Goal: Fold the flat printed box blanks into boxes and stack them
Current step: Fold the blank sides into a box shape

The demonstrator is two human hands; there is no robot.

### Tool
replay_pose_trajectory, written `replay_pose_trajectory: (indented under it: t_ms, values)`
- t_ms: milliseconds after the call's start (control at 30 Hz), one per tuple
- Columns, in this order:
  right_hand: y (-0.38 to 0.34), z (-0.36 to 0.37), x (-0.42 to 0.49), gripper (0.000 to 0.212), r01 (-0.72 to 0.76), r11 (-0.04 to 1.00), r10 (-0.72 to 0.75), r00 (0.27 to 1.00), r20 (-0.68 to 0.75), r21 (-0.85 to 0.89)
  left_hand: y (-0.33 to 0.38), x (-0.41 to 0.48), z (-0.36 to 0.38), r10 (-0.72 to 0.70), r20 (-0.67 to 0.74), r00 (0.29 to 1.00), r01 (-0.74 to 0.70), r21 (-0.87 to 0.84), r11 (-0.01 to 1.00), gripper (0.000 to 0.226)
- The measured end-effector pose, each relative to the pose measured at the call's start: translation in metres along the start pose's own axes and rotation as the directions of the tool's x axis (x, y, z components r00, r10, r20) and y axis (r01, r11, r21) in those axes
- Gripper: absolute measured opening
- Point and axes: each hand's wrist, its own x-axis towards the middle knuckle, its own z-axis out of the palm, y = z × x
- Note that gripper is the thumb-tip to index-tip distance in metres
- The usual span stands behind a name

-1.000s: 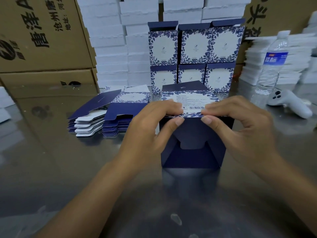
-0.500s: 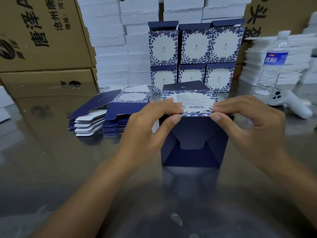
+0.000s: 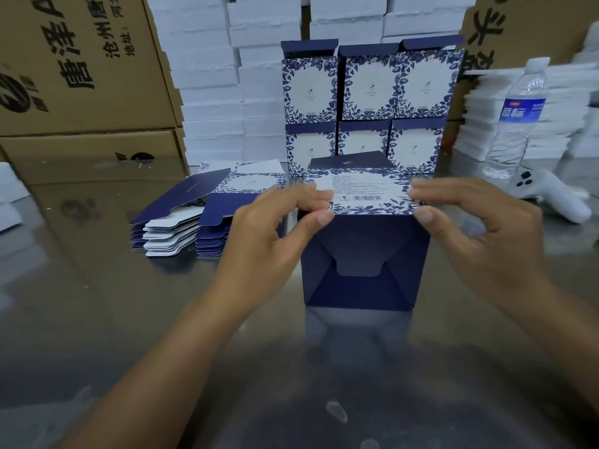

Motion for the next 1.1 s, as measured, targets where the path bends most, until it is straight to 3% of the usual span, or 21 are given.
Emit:
replay_pose_trajectory:
  t_ms: [367,567,667,767,900,1100]
  values:
    - [0.007,0.003,-0.003,0.023,-0.097,0.995,0.097,0.995,0.018,-0.003,-0.006,0.003,-0.007,-0.114,0.006,0.993,0.114,-0.081,0.99,0.016]
    - [0.005,0.005,-0.006,0.024,-0.219,0.97,0.209,0.973,0.093,0.108,-0.007,0.001,-0.003,-0.138,-0.017,0.99,0.135,-0.12,0.984,0.011]
    - [0.0,0.011,-0.013,0.051,-0.348,0.928,0.296,0.905,0.305,0.134,-0.01,-0.004,0.004,-0.192,-0.034,0.981,0.183,-0.176,0.967,0.012]
    - [-0.003,0.017,-0.019,0.071,-0.367,0.924,0.297,0.865,0.405,0.107,-0.012,-0.011,0.011,-0.28,0.069,0.958,0.288,-0.192,0.938,0.044]
    - [-0.005,0.018,-0.017,0.07,-0.386,0.918,0.328,0.867,0.375,0.089,-0.018,-0.015,0.018,-0.286,0.164,0.944,0.315,-0.188,0.93,0.064]
    - [-0.016,0.019,-0.017,0.058,-0.364,0.927,0.33,0.905,0.266,0.088,-0.012,-0.018,0.024,-0.213,-0.026,0.977,0.214,0.054,0.975,0.054]
